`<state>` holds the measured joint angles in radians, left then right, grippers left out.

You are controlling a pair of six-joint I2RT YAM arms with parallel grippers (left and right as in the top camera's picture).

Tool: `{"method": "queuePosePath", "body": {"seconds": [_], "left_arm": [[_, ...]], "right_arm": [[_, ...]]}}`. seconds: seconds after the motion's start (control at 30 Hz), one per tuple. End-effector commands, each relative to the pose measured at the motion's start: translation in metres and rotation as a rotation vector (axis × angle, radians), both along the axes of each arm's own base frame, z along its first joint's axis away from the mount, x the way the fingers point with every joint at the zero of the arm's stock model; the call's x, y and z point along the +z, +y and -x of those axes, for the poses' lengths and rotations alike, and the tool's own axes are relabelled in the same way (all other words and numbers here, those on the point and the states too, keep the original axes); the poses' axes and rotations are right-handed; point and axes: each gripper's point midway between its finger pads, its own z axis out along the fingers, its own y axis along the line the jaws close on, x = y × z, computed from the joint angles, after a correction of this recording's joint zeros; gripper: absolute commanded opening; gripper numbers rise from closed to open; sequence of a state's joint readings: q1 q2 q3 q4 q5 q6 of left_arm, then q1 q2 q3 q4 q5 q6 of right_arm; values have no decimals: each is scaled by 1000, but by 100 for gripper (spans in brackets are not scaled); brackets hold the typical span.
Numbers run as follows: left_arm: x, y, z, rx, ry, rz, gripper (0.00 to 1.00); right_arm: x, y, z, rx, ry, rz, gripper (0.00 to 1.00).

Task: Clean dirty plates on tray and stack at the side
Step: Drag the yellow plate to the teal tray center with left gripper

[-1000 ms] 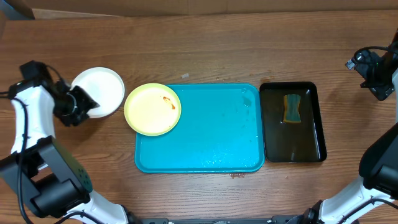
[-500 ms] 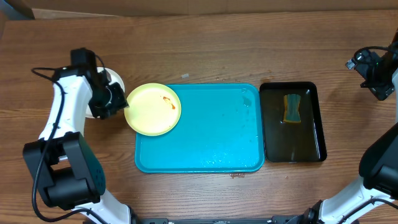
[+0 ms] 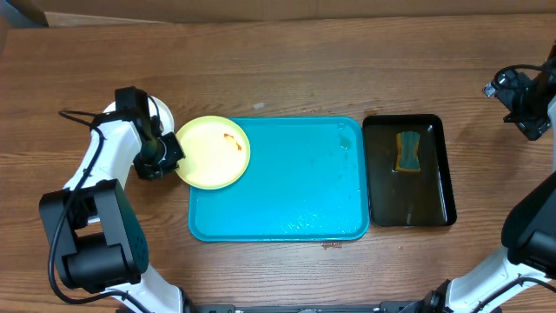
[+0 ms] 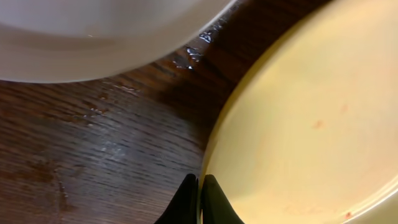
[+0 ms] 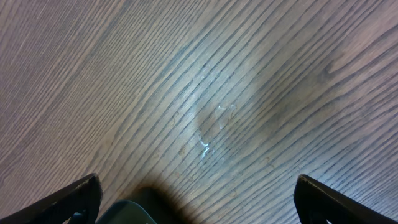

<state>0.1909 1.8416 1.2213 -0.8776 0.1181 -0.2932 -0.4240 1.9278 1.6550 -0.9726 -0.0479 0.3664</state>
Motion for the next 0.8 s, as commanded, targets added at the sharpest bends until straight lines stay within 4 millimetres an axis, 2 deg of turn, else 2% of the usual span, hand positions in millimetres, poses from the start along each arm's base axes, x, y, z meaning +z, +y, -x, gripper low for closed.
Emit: {"method": "queuePosePath", "body": {"seconds": [0.0, 0.13, 0.33, 0.43, 0.47, 0.53, 0.57, 0.77], "left_arm": [[7, -11, -1, -5, -29, 36, 5], [8, -23, -1, -34, -28, 53, 4], [9, -62, -2, -133, -29, 91, 4], [9, -85, 0, -195, -26, 93, 4], [9, -103, 2, -240, -25, 93, 4], [9, -118, 3, -287, -32, 91, 5], [8, -133, 4, -319, -34, 73, 5], [6, -153, 6, -304, -47, -55, 9]], "right_arm": [[11, 0, -2, -7, -26, 11, 100], [11, 0, -2, -6, -26, 11, 100], [11, 0, -2, -7, -26, 11, 100], [11, 0, -2, -7, -26, 11, 100], [11, 0, -2, -7, -26, 11, 100], [11, 0, -2, -7, -26, 11, 100], [11, 0, -2, -6, -26, 11, 100], [11, 0, -2, -6, -26, 11, 100]]}}
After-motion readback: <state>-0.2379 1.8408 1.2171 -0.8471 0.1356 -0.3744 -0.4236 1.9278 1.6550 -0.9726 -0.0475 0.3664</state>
